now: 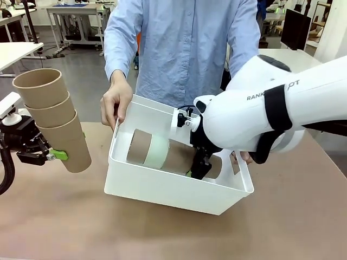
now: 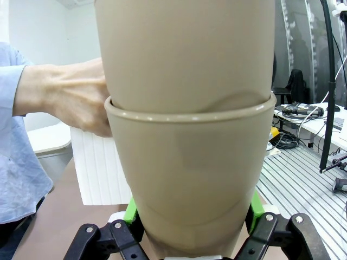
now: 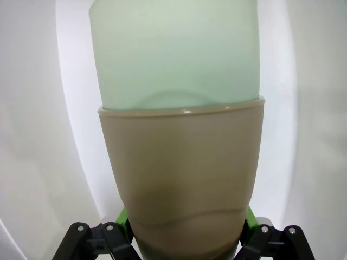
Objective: Stack the cups and store them in the basket.
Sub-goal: Place the stack of Reusable plastic cups into the Pantry Basket.
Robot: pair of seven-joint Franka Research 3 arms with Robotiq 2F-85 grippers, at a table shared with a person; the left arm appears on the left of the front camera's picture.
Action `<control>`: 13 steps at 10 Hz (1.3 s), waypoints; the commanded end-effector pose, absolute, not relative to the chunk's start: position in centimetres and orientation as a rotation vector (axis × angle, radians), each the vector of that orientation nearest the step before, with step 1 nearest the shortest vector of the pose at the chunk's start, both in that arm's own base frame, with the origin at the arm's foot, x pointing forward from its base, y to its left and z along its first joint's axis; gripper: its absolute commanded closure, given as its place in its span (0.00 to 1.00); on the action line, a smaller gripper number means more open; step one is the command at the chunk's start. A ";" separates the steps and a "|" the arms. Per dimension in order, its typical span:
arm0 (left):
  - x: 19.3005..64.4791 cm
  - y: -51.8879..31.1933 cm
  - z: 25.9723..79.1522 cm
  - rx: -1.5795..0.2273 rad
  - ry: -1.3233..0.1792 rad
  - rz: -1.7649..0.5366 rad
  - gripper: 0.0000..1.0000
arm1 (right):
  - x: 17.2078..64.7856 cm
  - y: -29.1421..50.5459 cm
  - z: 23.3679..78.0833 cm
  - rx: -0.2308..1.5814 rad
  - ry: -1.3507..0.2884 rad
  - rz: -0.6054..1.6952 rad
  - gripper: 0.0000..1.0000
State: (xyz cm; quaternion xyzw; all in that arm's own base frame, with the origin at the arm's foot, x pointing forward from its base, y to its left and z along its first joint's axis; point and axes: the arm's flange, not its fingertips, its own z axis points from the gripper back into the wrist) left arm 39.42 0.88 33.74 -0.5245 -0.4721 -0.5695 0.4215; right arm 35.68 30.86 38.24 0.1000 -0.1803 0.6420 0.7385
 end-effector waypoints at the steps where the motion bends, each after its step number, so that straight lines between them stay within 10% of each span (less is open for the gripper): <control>1: 39.3 0.9 34.2 -1.315 -1.200 -1.438 0.15 | 35.9 31.7 38.0 0.238 -0.392 1.389 0.15; 13: 39.3 0.9 34.2 -1.315 -1.200 -1.438 0.15 | 34.9 27.3 43.7 0.336 -0.423 1.379 0.00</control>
